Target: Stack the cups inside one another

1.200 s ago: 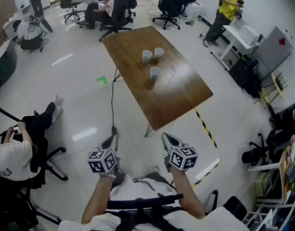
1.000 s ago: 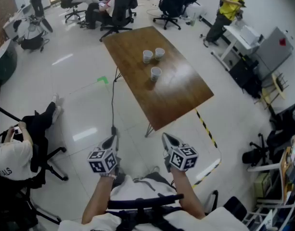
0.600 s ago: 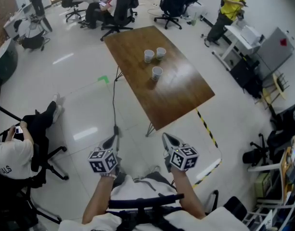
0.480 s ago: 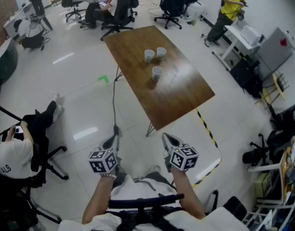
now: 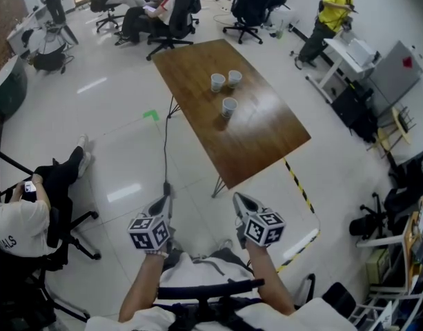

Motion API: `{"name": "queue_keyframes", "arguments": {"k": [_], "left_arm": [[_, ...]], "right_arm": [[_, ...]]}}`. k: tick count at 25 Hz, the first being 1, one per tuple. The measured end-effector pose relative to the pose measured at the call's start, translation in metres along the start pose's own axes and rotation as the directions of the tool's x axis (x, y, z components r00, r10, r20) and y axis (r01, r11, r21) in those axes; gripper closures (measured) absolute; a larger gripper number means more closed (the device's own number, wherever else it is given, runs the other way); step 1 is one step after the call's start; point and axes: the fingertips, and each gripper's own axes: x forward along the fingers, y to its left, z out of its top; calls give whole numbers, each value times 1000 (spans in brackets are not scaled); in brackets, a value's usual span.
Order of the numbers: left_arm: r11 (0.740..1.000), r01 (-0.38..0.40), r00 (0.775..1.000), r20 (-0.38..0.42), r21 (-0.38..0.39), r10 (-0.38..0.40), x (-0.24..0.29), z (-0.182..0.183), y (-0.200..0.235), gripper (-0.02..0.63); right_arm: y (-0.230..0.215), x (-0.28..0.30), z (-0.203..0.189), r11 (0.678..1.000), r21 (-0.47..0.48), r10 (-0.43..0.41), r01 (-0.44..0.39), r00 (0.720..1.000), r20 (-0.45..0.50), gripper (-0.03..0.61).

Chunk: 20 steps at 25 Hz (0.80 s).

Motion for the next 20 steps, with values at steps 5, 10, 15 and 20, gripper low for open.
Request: {"name": "queue_keyframes", "arguments": {"k": [5,10,15,20], "left_arm": [[1000,0,1000,4,2,0,-5,5,10,617],[1000,7,1000,3,11,-7,-13,10,24,617],[999,18,1000,-7,28,-18,-23,14,42,617],[998,36,999,-21,50,-35,-32,19,59,617]], "right_arm": [[9,6,-1,1000,5,1,-2,1000,5,580],[25,16,-3,1000,3,2,-2,1000,15,580],[47,25,-11,1000,9,-3,3,1000,21,580],[70,35,-21,1000,12,-3,3,1000,22,580]]}}
